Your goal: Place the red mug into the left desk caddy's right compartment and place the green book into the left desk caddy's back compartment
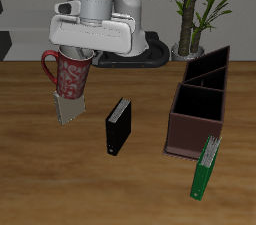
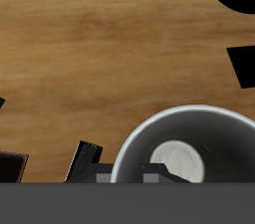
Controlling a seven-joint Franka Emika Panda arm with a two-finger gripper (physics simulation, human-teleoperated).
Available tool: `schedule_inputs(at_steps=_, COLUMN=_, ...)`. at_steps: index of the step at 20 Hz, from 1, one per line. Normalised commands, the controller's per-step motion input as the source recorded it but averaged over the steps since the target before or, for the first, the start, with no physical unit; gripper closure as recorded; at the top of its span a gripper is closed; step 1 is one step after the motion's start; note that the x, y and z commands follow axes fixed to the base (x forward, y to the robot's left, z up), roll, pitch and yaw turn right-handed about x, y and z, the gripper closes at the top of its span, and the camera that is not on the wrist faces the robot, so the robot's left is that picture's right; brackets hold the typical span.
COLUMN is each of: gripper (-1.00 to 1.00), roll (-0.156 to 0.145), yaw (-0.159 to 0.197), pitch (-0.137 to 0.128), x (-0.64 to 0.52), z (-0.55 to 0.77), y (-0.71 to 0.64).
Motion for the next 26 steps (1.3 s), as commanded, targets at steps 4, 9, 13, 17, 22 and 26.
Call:
schedule_inputs(at_steps=4, gripper=1.00, roll=-0.004, yaw=0.018, pitch=-0.092, x=-0.59, z=0.45, y=0.21)
schedule_inputs(at_steps=9, gripper=1.00, roll=0.003, yaw=0.009, pitch=-0.051, x=-0.46, z=0.31, y=0.28)
schedule_inputs(at_steps=13, gripper=1.00, roll=-0.017, yaw=0.006, pitch=-0.045, x=-0.40, z=0.18, y=0.40)
schedule_inputs(at_steps=17, gripper=1.00, roll=-0.056, yaw=-0.012, pitch=-0.006, x=-0.25, z=-0.02, y=0.59)
schedule_inputs(at_steps=22, gripper=1.00, roll=0.016, yaw=0.005, pitch=0.006, x=-0.20, z=0.04, y=0.63)
schedule_inputs(at_steps=26, gripper=1.00, roll=0.012, yaw=-0.002, pitch=0.001, x=-0.03, z=0.15, y=0.52)
